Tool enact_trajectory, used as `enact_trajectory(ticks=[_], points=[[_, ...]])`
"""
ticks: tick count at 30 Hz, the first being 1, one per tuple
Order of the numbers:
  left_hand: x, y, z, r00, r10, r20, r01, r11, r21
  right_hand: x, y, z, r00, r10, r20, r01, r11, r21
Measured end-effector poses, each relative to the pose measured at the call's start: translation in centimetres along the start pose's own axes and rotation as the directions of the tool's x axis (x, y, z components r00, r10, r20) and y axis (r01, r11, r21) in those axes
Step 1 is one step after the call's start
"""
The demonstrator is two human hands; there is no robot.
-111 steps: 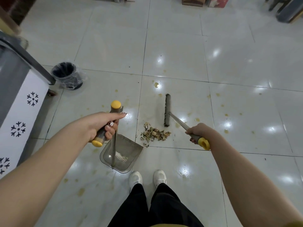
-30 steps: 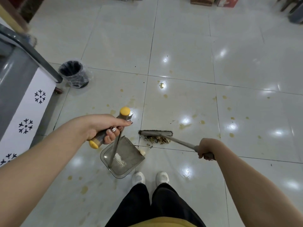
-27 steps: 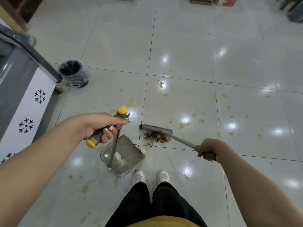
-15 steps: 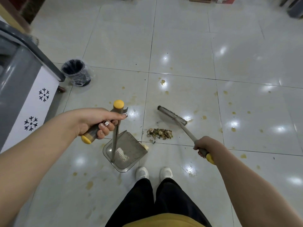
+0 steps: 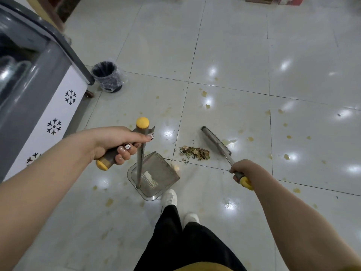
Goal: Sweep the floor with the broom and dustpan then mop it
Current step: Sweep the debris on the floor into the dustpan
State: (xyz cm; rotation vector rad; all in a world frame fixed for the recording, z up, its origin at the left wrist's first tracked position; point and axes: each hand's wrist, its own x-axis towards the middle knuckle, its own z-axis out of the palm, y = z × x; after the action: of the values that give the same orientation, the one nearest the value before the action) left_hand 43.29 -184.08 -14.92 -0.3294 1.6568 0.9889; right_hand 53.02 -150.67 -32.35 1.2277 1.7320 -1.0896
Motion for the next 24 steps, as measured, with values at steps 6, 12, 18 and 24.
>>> enact_trajectory(ticks=[6,12,18,24], points=[[1.2,-3.0,3.0,0.999,-0.006,-0.053,0.008,1.0,0.021,0.2,1.4,1.1,0.999,-0.051,0.02,0.052,0.998,-0.027],[2.7,-3.9,3.4,0.99,0.006,-0.144,-0.004,1.0,0.015,1.1,1.1,1.7,0.999,-0.027,0.034,0.03,0.995,-0.095],[3.9,-3.6,1.6,0.939,0.132,-0.317,-0.1,0.988,0.114,2.7,0.6,1.6,0.997,-0.001,0.082,0.009,0.996,-0.092],[5.2,-3.2,1.2,0.896,0.233,-0.378,-0.158,0.963,0.22,4.3,1.7,2.6,0.984,0.078,0.163,-0.09,0.993,0.069]])
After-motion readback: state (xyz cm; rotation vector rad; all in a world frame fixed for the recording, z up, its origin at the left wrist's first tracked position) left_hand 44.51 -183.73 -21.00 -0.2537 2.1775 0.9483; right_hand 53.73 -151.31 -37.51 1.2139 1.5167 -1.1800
